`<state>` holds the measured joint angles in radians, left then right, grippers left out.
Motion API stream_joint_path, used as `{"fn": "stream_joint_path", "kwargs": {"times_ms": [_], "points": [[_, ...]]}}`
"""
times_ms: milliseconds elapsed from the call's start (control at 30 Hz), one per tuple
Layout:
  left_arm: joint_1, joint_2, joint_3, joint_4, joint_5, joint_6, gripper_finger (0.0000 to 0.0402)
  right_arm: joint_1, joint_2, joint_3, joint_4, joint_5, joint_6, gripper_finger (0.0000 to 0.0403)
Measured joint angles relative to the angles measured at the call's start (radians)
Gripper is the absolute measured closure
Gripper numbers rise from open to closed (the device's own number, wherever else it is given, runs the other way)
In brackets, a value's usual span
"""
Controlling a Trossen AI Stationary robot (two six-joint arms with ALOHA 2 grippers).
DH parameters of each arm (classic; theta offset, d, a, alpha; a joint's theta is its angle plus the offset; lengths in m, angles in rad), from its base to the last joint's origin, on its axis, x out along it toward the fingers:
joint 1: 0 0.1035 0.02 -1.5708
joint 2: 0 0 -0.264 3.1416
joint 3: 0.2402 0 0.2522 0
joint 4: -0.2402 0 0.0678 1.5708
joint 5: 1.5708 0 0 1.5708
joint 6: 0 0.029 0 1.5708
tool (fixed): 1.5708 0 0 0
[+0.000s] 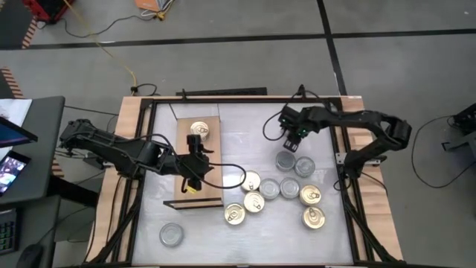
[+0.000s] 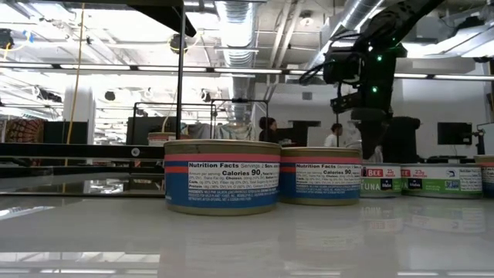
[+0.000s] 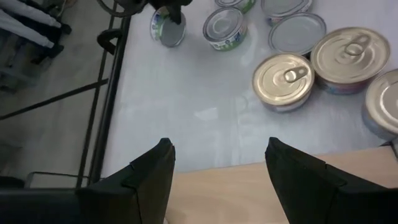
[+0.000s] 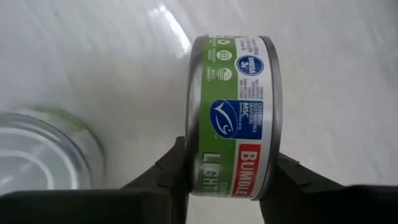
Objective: Stack canned seafood by type on shelf
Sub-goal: Put the green tuna can on the shelf
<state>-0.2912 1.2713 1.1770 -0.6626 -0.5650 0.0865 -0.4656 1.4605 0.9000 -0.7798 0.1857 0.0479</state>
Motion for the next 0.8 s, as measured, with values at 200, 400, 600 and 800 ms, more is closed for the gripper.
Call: {"fn": "stream_joint_path", "kwargs": {"times_ms": [200, 400, 600, 800], "points": [[0.006, 0.008, 0.0, 0.031, 0.037, 0.016, 0.0162, 0.182, -0.071, -0.001, 0.218, 0.004, -0.048, 0.0241], [0.059, 0.007, 0.0, 0.118, 0.053, 0.068, 0.0162, 0.446, -0.126, 0.0, 0.536, 0.21, -0.203, 0.0241], [0.131, 0.007, 0.0, 0.204, 0.063, 0.117, 0.0162, 0.57, -0.099, 0.001, 0.855, 0.243, -0.445, 0.0232], [0.13, 0.007, 0.0, 0.31, -0.01, 0.208, 0.0161, 0.575, -0.041, 0.001, 1.016, 0.245, -0.575, 0.0237]]}}
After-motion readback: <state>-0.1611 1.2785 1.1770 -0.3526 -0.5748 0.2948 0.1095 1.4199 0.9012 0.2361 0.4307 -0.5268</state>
